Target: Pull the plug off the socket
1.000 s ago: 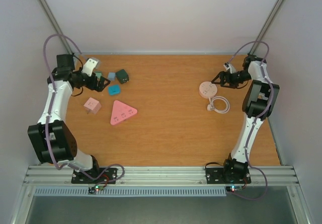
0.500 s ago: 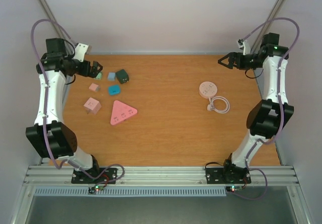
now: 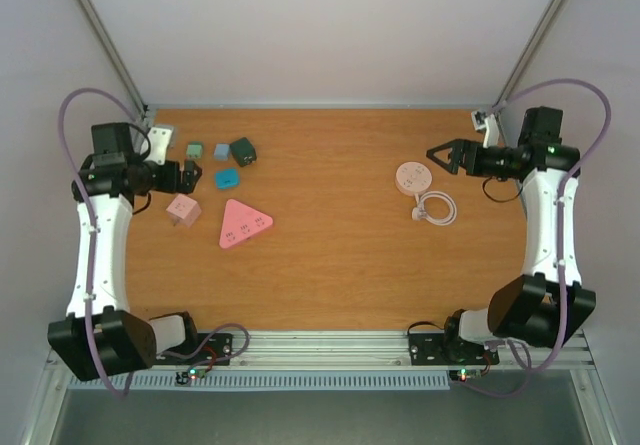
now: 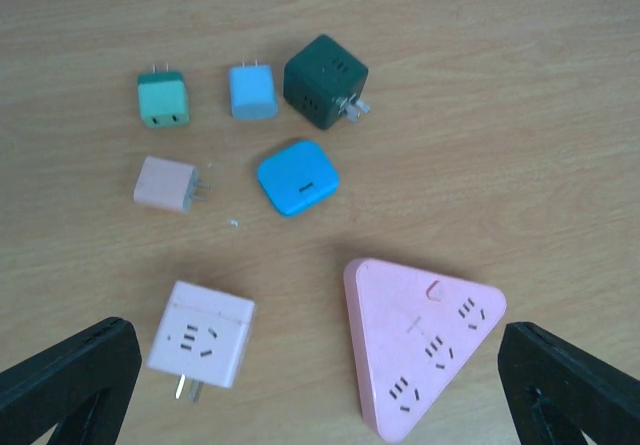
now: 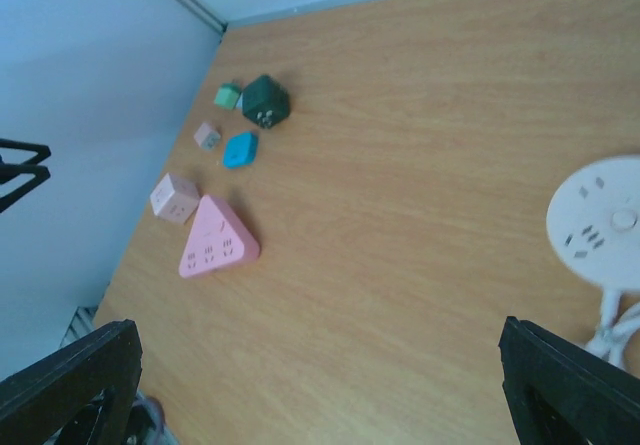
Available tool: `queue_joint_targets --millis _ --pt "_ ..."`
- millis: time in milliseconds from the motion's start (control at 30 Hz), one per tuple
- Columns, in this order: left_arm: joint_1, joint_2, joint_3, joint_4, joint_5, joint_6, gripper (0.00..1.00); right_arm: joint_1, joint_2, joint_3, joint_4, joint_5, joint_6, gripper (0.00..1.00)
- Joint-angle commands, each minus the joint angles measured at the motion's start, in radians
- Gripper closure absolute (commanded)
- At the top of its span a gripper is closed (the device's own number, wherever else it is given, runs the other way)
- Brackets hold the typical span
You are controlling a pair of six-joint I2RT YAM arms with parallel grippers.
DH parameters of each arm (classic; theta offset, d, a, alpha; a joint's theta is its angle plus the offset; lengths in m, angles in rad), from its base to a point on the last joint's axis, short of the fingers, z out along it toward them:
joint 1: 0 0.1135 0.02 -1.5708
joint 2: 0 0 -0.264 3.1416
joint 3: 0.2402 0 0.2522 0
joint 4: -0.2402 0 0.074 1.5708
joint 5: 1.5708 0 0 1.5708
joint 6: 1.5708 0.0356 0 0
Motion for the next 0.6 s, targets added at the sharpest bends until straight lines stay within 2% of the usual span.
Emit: queue_joint_targets --millis 0,267,567 --pt "0.005 -0.072 -0.099 0.065 -0.044 -0.030 0.00 -0.007 -0.109 -0.138 0.063 -0.019 0.037 0.01" --pt "0.004 -0.181 -0.240 0.127 -0.052 -0.037 0.00 -0.007 -0.249 -0.314 0.109 -0.007 0.058 0.01" --pt "0.004 -0.203 -0.273 0.146 -0.094 -0.069 0.00 -0.007 -0.291 -0.357 0.112 -0.015 0.068 0.01"
